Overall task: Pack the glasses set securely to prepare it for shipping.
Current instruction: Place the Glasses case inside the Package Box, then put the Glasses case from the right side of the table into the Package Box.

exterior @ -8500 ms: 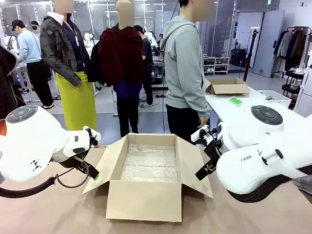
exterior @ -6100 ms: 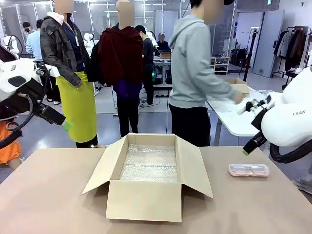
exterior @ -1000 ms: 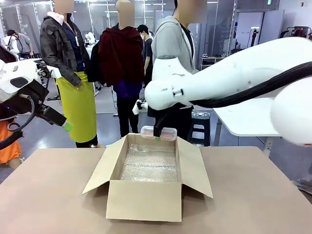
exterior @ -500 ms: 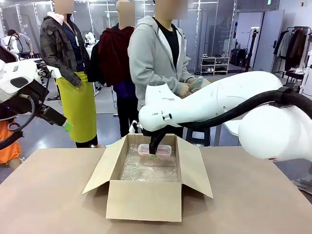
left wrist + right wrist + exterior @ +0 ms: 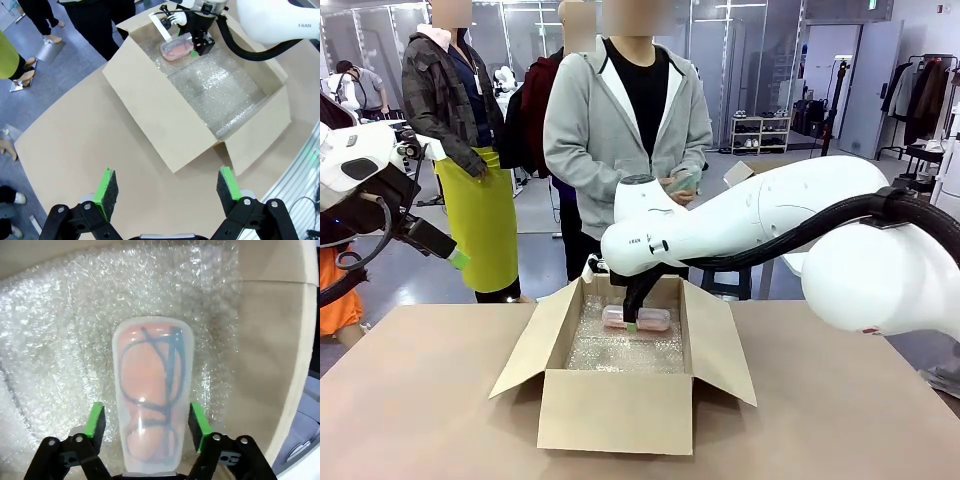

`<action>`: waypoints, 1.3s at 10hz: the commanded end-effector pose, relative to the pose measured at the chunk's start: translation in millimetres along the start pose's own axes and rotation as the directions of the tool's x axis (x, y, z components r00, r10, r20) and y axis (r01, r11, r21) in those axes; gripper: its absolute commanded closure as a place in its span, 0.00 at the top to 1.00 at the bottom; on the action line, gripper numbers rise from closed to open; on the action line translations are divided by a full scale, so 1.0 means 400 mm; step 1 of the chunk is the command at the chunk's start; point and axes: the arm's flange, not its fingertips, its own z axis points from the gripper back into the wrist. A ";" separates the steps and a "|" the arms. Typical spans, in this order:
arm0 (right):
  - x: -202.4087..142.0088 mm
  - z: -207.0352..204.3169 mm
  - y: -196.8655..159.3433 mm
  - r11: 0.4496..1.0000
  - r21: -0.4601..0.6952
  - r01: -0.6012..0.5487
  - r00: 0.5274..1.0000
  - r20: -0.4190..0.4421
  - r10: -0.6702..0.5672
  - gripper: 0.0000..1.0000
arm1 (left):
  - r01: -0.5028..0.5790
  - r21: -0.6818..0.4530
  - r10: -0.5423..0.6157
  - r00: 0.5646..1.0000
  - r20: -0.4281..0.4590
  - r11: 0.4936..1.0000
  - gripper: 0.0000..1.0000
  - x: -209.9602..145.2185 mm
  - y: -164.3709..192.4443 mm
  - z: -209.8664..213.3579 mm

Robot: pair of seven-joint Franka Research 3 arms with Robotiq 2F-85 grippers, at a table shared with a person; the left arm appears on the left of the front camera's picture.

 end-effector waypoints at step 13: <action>0.005 0.022 0.003 1.000 -0.010 -0.016 1.000 0.003 0.016 0.86 | 0.000 -0.010 0.000 1.000 0.007 1.000 1.00 -0.001 0.003 0.004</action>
